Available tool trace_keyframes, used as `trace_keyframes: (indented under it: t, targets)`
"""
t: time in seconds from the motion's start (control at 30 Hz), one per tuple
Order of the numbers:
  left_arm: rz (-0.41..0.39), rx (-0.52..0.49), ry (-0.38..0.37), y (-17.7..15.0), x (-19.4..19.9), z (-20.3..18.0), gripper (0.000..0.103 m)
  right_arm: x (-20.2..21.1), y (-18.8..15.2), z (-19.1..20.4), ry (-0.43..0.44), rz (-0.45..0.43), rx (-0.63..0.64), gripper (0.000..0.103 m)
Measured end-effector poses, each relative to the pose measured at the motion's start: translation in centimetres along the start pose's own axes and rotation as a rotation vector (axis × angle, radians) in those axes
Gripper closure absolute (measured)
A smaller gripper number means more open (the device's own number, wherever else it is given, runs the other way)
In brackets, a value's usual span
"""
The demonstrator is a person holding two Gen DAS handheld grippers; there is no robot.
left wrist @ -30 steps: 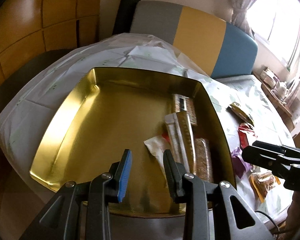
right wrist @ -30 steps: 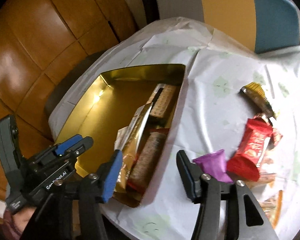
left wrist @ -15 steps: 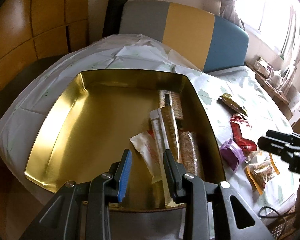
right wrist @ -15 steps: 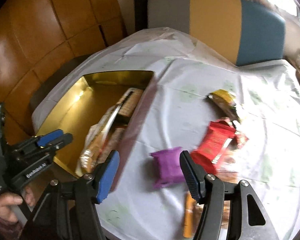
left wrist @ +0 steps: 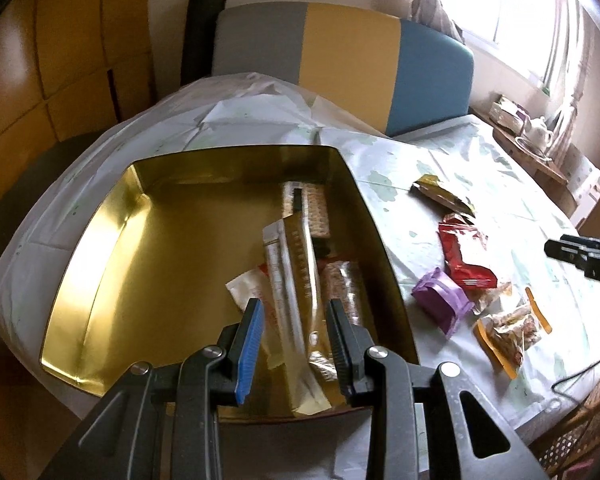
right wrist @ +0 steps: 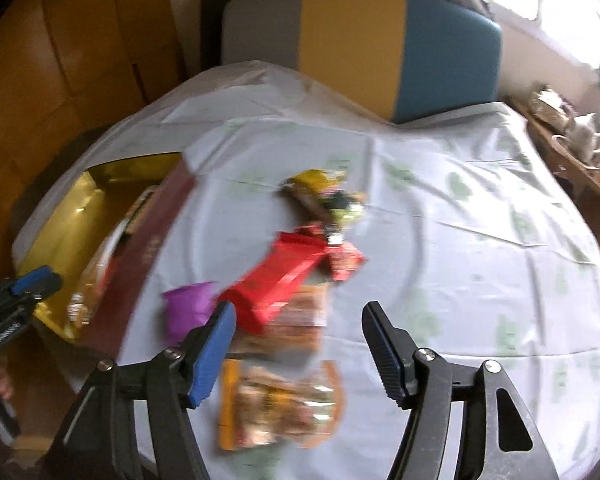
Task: Organize snacks
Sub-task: 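Move both grippers back toward the remaining snacks on the table, then grasp the purple pack with the left gripper while the right reaches for the orange-edged nut bag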
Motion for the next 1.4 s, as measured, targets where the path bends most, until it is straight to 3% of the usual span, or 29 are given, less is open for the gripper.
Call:
trace_keyframes:
  t: [0.2,0.3,0.37,0.57,0.67,0.77,0.97,1.03,1.27,1.4]
  targets:
    - [0.001,-0.056,-0.031,0.3,0.1,-2.5,0.07,-0.2,-0.5,-7.2,-0.107,0.006,-0.089,0.035]
    - [0.001,-0.103,-0.061,0.4,0.3,-4.6,0.07,-1.0,-1.5,-10.9,-0.132,0.017,-0.208,0.035]
    - [0.003,-0.136,-0.086,0.4,0.3,-6.2,0.07,-1.9,-2.7,-13.0,-0.151,0.083,-0.308,0.034]
    - [0.028,-0.256,-0.156,-0.3,0.0,-11.3,0.07,-1.8,-3.0,-14.2,-0.128,0.084,-0.393,0.031]
    - [0.111,-0.252,-0.24,-0.9,-0.7,-13.7,0.07,-1.7,-3.0,-13.8,-0.117,0.08,-0.383,0.028]
    - [0.146,-0.271,-0.27,-1.0,-1.1,-15.6,0.07,-1.8,-2.9,-13.4,-0.114,0.078,-0.373,0.027]
    - [0.289,-0.162,-0.32,-1.2,-3.6,-17.7,0.063,-1.5,-2.6,-13.1,-0.088,0.061,-0.376,0.025]
    - [0.338,-0.101,-0.323,-1.1,-4.5,-17.8,0.052,-1.3,-2.5,-13.1,-0.08,0.052,-0.381,0.025]
    - [0.414,0.102,-0.261,0.2,-6.1,-15.9,0.05,-0.7,-2.0,-13.2,-0.046,0.024,-0.403,0.025]
    - [0.428,0.132,-0.197,0.3,-6.5,-14.6,0.05,-0.4,-1.7,-13.1,-0.026,0.009,-0.41,0.024]
Point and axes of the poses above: each gripper's, at about its wrist camera, not at the fingertips, and x roughly against the way its jaws point, z to its left, y to its top, the point moved 10 cm from there along -x, roughly the way its jaws point, and after that the axes turned 2 degrees about z, right-handed, at the moved point
